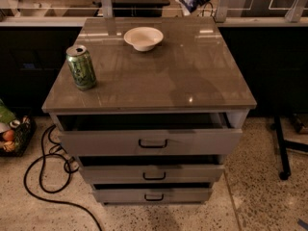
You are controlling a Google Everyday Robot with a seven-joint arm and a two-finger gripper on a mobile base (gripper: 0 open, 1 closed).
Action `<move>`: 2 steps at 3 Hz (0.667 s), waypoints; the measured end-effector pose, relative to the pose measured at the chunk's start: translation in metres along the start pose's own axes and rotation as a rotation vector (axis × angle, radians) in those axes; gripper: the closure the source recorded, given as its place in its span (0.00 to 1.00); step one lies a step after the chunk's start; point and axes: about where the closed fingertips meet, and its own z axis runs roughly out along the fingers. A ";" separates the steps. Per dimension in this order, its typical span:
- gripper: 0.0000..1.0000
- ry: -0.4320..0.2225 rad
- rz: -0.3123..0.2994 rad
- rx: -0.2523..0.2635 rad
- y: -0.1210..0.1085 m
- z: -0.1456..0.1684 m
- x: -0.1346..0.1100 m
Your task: Pick blue chip bag from paper bowl and place on counter
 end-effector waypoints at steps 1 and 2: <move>1.00 -0.044 0.102 -0.028 0.049 -0.008 0.008; 1.00 0.011 0.185 -0.139 0.121 0.029 0.047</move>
Offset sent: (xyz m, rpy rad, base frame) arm -0.0319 0.0532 -0.2528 0.2211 0.3824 -0.0209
